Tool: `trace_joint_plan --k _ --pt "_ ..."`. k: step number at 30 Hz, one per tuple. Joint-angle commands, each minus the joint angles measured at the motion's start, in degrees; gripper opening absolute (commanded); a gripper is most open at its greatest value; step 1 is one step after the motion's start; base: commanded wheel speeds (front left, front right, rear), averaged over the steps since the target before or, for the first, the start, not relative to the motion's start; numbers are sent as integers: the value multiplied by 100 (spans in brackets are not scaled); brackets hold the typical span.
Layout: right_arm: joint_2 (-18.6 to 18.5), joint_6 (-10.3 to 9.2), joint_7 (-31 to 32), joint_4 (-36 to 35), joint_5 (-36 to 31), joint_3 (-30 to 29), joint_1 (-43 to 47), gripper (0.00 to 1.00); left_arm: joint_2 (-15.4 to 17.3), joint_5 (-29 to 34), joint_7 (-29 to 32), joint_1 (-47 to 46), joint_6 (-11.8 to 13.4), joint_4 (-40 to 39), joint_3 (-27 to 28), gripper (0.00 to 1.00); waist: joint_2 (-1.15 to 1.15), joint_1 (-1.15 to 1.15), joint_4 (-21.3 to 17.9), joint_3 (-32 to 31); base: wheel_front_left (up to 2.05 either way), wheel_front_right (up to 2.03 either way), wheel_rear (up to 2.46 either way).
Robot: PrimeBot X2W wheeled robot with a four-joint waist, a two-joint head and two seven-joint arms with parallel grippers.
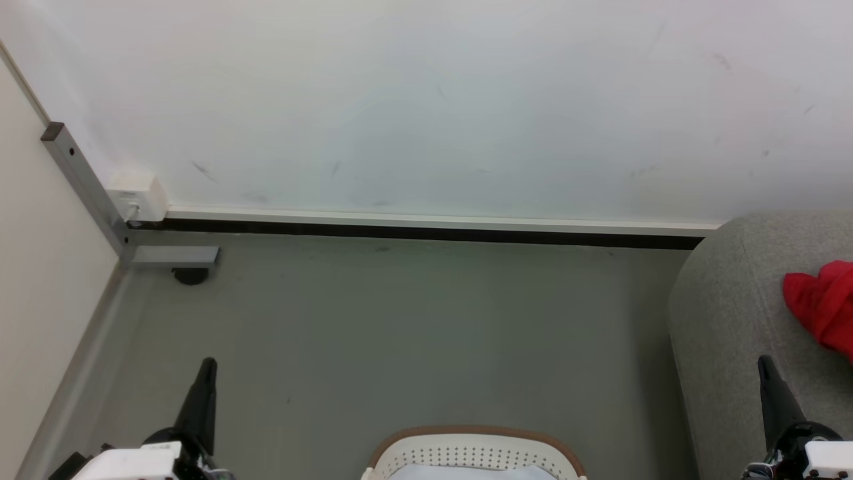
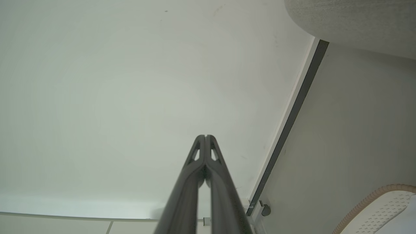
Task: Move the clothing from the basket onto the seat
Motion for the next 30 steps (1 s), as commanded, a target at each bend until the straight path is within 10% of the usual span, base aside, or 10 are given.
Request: trace_joint_plan --k 1,30 --pt "5 -12 11 -20 -34 -24 -76 0 9 -69 25 -50 5 -15 16 0 0 0 0 0 0 0 0" --pt "8 -12 19 -20 -43 -30 -77 0 10 -73 22 -50 5 -15 11 0 0 0 0 0 0 0 0"
